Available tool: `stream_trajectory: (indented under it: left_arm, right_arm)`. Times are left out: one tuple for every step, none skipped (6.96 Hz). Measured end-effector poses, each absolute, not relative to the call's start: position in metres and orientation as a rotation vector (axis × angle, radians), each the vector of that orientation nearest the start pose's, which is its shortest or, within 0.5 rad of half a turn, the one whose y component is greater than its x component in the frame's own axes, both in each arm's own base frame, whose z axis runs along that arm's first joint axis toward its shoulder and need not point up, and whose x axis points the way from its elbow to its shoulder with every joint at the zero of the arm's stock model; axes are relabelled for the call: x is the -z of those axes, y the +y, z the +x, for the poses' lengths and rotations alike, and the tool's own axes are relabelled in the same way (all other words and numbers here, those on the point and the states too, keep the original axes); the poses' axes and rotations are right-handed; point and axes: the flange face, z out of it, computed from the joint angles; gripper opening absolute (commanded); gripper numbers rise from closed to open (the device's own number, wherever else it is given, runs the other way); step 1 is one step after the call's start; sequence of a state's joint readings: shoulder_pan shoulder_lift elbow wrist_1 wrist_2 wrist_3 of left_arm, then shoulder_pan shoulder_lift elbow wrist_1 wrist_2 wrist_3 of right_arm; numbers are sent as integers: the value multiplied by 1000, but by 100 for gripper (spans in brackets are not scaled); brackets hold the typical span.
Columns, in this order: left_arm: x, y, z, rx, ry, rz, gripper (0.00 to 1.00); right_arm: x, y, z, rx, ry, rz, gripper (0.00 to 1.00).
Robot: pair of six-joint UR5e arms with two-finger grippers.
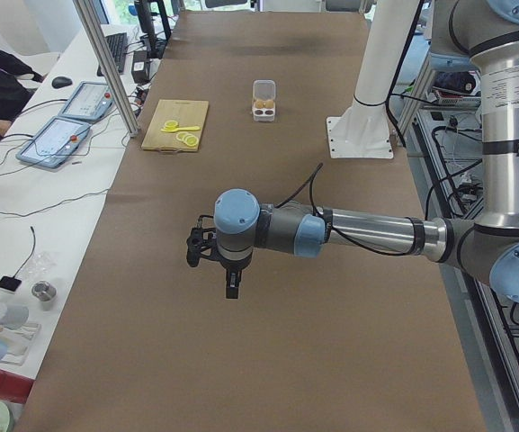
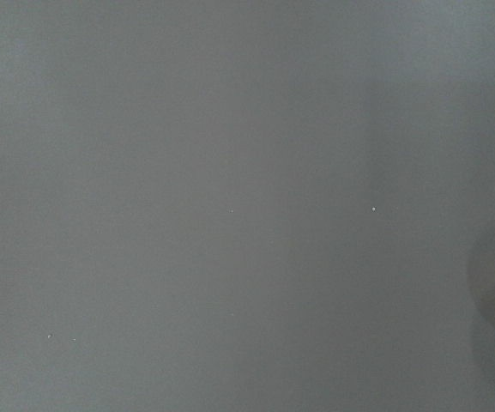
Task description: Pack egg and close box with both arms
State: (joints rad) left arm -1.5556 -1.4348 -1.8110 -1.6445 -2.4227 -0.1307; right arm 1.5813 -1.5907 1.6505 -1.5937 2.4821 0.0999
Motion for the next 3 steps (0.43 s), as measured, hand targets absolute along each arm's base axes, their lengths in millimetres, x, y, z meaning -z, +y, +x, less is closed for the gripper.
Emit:
stream_trajectory:
  left_arm:
    - [-587,-445,-52,30,860,109,98]
    - [-584,-447,-51,27,859,116,98]
    - [-580,-451,-50,21,859,125,98]
  right_arm:
    - [-620,-485,60,-86,-912,-5,100]
    - [-620,-485,60,-87,-912,-5,100]
    - [-620,-485,60,-88,-913,-5,100]
